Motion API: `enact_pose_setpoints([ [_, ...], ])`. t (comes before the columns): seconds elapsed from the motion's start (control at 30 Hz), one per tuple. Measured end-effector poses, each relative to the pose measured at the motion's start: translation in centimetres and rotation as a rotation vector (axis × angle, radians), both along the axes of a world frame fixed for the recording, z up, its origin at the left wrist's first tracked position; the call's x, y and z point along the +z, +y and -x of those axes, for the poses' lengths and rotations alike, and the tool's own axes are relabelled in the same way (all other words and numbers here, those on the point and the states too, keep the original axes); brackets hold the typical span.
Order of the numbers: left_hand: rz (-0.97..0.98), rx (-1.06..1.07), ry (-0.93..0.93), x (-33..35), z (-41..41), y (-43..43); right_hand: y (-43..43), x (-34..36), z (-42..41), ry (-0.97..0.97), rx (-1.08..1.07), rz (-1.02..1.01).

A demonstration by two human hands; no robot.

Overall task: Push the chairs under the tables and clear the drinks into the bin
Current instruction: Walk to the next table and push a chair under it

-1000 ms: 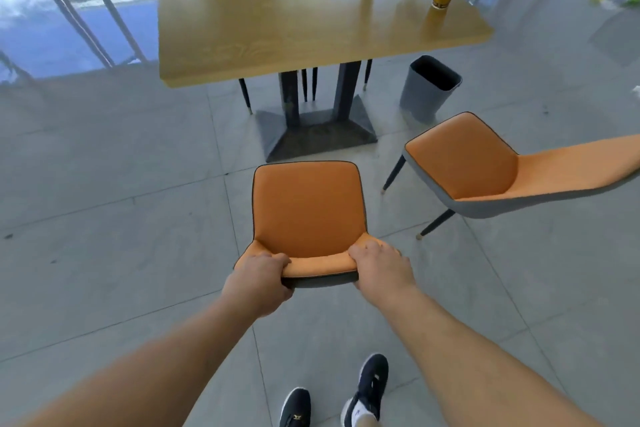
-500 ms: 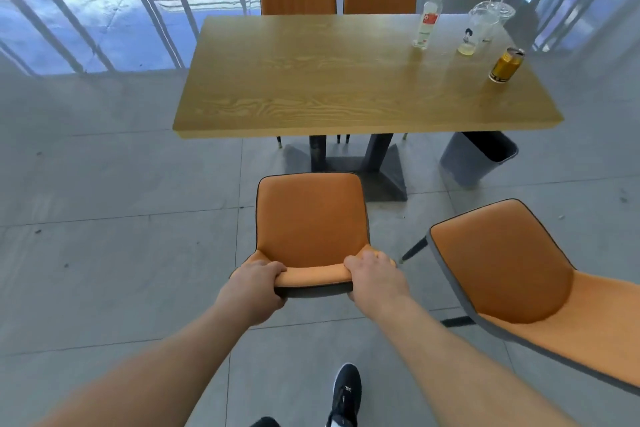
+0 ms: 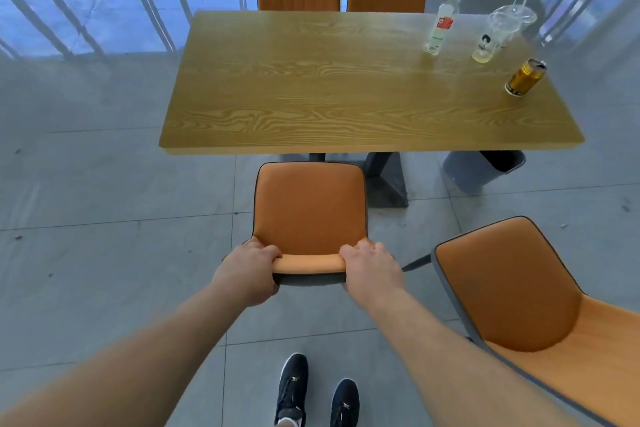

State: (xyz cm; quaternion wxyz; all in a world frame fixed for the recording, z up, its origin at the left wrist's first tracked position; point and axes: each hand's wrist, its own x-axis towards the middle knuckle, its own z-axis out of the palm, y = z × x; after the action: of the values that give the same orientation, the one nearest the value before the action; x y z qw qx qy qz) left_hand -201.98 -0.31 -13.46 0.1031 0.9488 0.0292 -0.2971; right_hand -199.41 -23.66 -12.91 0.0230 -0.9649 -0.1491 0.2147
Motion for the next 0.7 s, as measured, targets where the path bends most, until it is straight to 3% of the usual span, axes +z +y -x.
enact_pose_setpoints([
  [0.13,-0.026,-0.05,0.062,0.0,1.6,-0.6,-1.1,-0.2,1.7,0.097,-0.008,-0.031],
  [0.23,-0.062,-0.088,0.248,1.8,0.0,-1.8,-2.5,1.8,1.1,0.194,-0.023,-0.086],
  [0.37,-0.006,-0.148,0.394,5.5,-2.6,-7.0,-6.6,6.4,1.0,0.13,-0.14,-0.174],
  [0.57,0.153,-0.354,0.053,12.1,-3.9,-22.4,-20.3,14.9,5.0,-0.131,-0.431,-0.241],
  [0.7,0.265,-0.402,-0.066,16.3,-0.9,-35.1,-32.8,18.7,11.6,-0.264,-0.58,-0.19],
])
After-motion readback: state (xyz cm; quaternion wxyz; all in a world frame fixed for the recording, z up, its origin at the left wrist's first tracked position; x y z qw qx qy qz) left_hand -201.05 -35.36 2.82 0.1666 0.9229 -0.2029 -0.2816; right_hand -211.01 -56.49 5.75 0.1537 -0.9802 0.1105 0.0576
